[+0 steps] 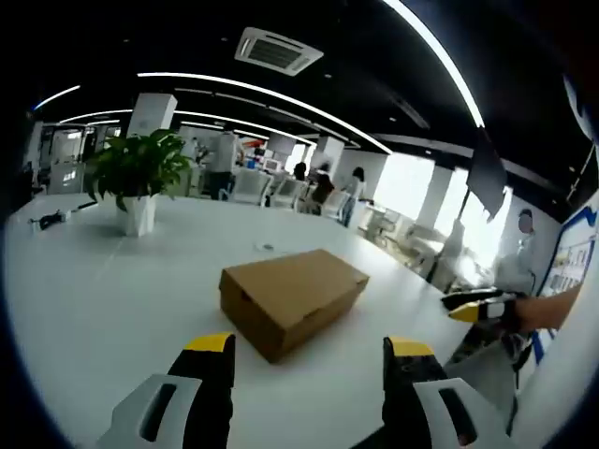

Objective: Operate the shoe box by opening the lid, removing the specified soft item, and placing it in the target area until the item is outside and the box remains undamaged.

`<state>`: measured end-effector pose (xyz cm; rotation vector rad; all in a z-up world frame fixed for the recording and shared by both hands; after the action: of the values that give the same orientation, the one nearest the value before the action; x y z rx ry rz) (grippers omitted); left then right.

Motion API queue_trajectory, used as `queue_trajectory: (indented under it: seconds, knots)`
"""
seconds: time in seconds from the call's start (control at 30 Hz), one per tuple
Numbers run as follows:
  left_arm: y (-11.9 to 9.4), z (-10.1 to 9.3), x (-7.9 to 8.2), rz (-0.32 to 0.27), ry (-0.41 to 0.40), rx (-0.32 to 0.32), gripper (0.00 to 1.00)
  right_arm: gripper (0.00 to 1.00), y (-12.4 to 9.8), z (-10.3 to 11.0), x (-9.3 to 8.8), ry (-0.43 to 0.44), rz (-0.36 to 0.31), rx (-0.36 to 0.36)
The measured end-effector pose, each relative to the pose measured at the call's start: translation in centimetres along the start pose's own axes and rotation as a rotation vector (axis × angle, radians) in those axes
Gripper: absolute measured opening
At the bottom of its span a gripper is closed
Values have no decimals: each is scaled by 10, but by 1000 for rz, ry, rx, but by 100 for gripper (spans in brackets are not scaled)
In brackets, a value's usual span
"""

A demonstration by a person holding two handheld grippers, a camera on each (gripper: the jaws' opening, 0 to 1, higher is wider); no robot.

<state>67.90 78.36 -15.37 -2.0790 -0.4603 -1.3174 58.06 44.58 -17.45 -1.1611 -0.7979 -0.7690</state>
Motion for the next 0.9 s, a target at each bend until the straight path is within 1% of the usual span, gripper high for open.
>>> queue_trajectory:
  seconds: [0.37,0.5,0.63,0.77,0.9]
  knots:
    - [0,0,-2,3,-3,7,65,72,1,3,1,-3,0,6]
    - [1,2,-5,11,-3,11,65,73,4,0,1,-10,2,15]
    - [5,5,-8,18,2,16,65,73,10,-5,3,-38,8,26]
    - [16,13,-11,24,21,29,65,73,23,-16,6,-73,13,40]
    - [32,21,-15,30,35,43,64,74,41,-29,7,-111,21,65]
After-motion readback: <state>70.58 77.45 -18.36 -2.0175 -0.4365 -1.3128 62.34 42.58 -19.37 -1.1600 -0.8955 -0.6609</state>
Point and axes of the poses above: the point that each gripper's makers call its tool centre point, and the gripper's own axes: y roughly forward along the fingers, z roughly to its left, x roughly out of its top, the point moved 6 cm from there along -y, roughly backward along the fingers
